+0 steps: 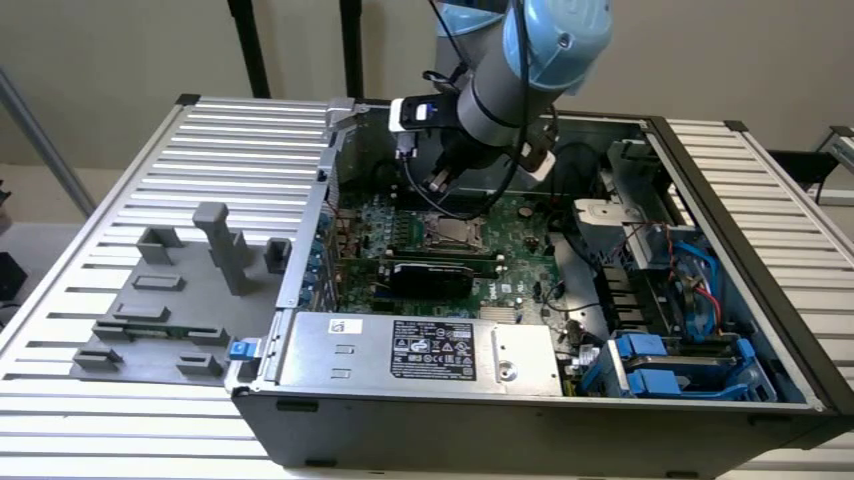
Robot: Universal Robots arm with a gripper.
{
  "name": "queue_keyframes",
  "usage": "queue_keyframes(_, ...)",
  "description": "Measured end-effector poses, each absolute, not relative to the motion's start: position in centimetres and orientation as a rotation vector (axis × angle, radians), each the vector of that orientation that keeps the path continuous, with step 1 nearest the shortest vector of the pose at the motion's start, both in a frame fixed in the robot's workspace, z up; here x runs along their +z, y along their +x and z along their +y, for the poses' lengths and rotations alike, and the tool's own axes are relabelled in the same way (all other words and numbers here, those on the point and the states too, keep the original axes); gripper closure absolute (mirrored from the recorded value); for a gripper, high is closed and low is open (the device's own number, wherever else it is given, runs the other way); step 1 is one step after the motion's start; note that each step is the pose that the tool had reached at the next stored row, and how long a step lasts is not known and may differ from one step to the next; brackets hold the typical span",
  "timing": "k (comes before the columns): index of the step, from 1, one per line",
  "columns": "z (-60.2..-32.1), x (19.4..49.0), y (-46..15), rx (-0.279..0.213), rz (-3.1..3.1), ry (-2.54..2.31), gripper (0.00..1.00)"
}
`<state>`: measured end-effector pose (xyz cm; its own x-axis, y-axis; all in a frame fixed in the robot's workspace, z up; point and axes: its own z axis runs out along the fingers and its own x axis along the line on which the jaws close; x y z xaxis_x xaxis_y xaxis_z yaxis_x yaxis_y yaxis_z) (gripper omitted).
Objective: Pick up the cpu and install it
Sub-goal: 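Install the first cpu locking lever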
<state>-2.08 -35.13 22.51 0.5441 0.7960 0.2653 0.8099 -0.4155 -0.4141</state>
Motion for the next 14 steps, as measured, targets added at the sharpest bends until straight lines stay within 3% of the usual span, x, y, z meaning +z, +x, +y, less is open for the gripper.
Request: queue_keyframes(14, -35.1, 21.3, -3.2, -0.016, -1.321, -2.331, 0.89)
